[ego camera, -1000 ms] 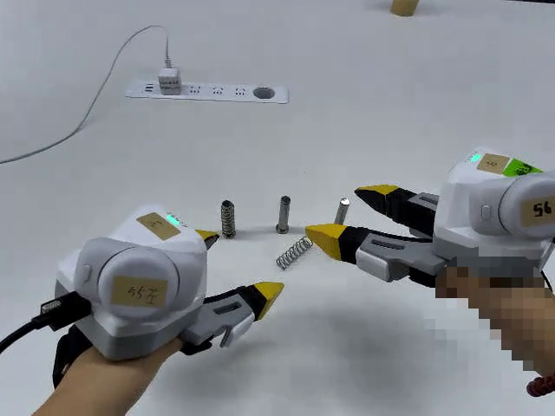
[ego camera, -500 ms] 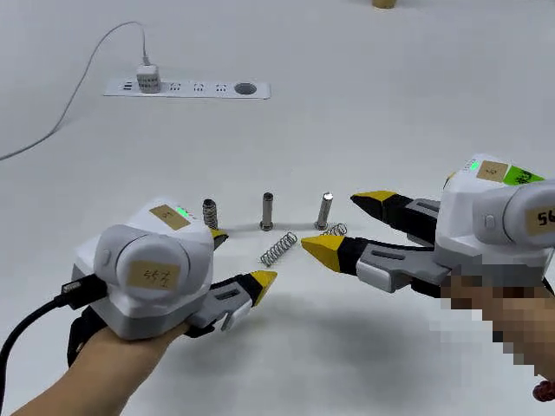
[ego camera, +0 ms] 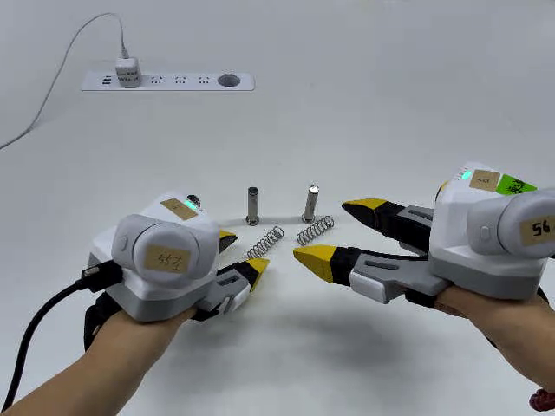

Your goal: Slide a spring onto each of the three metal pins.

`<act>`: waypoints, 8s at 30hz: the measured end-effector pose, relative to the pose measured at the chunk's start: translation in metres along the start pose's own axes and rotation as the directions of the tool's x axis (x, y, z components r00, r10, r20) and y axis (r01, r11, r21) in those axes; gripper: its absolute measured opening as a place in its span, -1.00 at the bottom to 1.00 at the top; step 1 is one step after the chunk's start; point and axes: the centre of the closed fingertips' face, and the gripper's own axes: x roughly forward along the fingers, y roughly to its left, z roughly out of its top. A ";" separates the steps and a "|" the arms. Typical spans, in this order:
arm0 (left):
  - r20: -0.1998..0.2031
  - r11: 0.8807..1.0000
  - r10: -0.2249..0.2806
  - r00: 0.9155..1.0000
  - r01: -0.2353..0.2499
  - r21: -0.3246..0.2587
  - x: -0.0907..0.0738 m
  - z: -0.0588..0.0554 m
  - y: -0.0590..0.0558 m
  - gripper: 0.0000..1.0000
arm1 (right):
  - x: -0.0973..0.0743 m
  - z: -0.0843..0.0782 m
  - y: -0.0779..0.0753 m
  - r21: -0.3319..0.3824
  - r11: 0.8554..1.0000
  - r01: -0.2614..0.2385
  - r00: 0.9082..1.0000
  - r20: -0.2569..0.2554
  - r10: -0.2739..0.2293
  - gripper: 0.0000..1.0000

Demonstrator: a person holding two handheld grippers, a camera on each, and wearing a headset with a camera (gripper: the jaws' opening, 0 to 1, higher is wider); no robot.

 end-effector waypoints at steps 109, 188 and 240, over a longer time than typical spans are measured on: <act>0.370 0.999 -0.027 0.929 0.016 0.035 -0.083 0.081 -0.025 -0.79 | 0.015 0.067 0.049 0.596 0.741 -0.308 0.949 0.248 0.196 -0.71; 0.160 0.993 0.087 0.983 -0.074 -0.089 -0.074 0.017 -0.002 0.35 | 0.082 0.061 -0.001 0.024 1.000 0.000 0.989 0.147 -0.003 -0.77; 0.161 0.988 0.094 0.983 -0.073 -0.132 -0.074 0.015 0.003 0.35 | 0.105 0.016 0.007 -0.120 0.993 0.018 0.999 -0.024 -0.021 -0.77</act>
